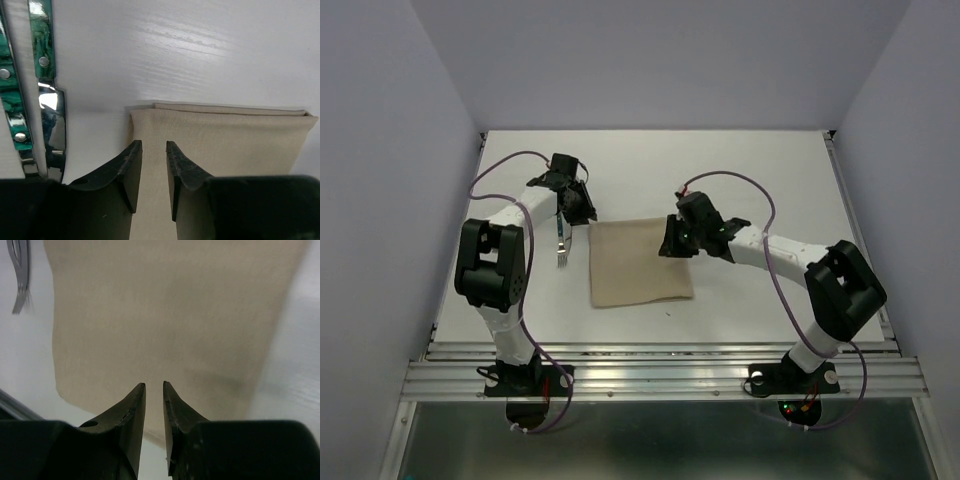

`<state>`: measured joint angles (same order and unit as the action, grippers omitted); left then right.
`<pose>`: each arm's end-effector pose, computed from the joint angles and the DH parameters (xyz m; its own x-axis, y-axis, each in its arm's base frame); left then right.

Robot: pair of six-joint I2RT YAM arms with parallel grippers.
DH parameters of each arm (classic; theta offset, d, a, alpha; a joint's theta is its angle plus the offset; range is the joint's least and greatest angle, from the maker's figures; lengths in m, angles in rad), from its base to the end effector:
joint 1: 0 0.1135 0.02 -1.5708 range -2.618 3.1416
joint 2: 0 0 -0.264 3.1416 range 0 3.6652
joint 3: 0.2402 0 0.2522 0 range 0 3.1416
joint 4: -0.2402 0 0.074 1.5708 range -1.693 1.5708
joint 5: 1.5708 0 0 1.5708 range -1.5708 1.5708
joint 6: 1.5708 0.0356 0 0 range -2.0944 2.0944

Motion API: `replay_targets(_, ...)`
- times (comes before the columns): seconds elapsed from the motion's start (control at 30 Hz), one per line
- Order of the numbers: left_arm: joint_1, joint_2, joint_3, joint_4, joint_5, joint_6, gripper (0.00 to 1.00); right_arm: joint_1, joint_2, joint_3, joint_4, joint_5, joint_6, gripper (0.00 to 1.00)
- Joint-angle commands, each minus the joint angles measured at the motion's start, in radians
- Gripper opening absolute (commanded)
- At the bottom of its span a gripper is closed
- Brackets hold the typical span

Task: Fold the napkin into a case and place the utensils inside
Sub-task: Smooth out the square-folded napkin at the center of the board, then pick up the top corner of the square-folded napkin from the center of the board.

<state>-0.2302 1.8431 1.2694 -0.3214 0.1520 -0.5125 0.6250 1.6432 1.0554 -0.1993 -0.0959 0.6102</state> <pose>0.3859 -0.0960 0.2000 -0.8179 -0.3062 -0.4872 -0.0956 0.9072 -0.4097 0.2847 0.2096 0.2134 -0.8359 0.1003 -0.5396 -0.1931 0.8666 0.4601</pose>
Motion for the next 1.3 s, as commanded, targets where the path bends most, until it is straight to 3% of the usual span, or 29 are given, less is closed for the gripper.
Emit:
replay_targets(0.0,-0.008,-0.113,0.041,-0.079,-0.072,0.043,0.42,0.091,-0.025,-0.015,-0.072,0.130,-0.030,0.27)
replay_targets(0.3,-0.008,-0.215,-0.007,-0.111,-0.083,0.037,0.44,0.102,-0.019,-0.103,-0.077,0.119,0.022,0.26)
replay_targets(0.5,-0.008,-0.252,-0.033,-0.113,-0.075,0.029,0.44,0.102,-0.056,-0.198,-0.124,0.255,0.042,0.27)
replay_targets(0.67,-0.008,-0.251,-0.022,-0.114,-0.080,0.032,0.44,0.091,-0.043,-0.204,-0.135,0.358,0.030,0.27)
replay_targets(0.9,-0.006,-0.249,0.016,-0.137,-0.095,0.046,0.44,0.068,-0.058,-0.124,-0.154,0.369,-0.004,0.27)
replay_targets(1.1,0.012,-0.298,0.044,-0.159,-0.080,0.071,0.44,0.195,-0.103,-0.039,-0.161,0.358,-0.062,0.28)
replay_targets(1.27,0.049,-0.355,0.044,-0.186,-0.071,0.081,0.45,0.388,-0.007,0.063,-0.176,0.389,-0.072,0.32)
